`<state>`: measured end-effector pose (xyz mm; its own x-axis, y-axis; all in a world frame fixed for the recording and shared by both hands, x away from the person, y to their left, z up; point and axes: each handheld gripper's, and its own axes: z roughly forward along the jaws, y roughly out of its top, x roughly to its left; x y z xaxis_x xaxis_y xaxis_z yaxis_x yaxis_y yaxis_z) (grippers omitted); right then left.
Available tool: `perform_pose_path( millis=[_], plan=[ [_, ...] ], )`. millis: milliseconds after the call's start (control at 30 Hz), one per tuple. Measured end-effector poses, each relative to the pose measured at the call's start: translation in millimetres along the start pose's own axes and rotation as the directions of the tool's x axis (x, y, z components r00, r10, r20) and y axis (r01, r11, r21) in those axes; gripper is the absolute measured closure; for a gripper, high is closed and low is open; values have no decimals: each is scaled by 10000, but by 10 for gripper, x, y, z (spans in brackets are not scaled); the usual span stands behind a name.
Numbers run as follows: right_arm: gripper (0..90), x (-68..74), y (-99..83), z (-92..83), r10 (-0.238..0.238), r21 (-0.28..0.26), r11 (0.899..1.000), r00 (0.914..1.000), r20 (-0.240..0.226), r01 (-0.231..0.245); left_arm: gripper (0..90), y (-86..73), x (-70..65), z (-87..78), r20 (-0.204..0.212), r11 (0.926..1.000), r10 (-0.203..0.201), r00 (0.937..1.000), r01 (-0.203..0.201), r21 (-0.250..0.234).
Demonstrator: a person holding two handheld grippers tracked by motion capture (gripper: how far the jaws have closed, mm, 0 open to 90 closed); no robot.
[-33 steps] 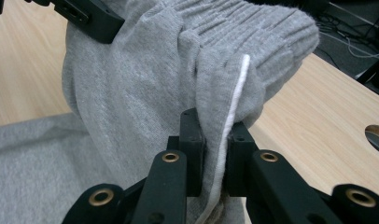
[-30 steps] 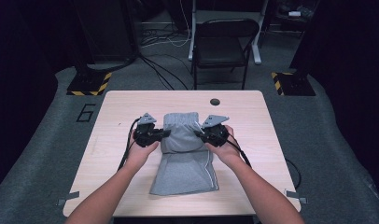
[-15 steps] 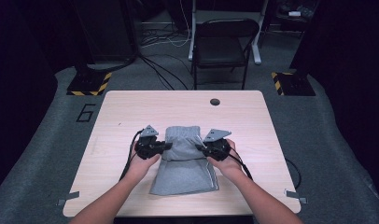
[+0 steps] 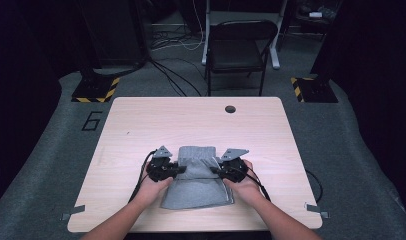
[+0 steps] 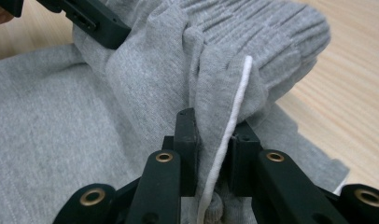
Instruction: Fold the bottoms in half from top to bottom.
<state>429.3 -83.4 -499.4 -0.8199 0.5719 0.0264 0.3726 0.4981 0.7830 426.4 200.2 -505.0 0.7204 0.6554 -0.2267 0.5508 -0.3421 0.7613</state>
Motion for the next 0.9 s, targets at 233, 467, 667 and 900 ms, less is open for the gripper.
perform_pose_path(
  millis=[233, 467, 667, 900],
  plan=[
    [753, 9, -108, 42, 310, 88, 9995, 9994, -151, -308, 711, -110, 6, 39, 181, 9997, -249, 9995, 248, 45],
    [777, 19, -160, 57, 325, -21, 9995, 9994, -88, -326, 706, -149, 9, 31, 300, 9984, -557, 9980, 559, -33],
    [777, 18, -173, 59, 391, -92, 9992, 9992, -63, -392, 672, -123, -28, 3, 130, 9993, -384, 9992, 384, 21],
    [665, 24, -166, 45, 732, -207, 9971, 9970, -231, -737, 595, -88, -47, -33, 209, 9993, -357, 9991, 354, 142]
  ],
)
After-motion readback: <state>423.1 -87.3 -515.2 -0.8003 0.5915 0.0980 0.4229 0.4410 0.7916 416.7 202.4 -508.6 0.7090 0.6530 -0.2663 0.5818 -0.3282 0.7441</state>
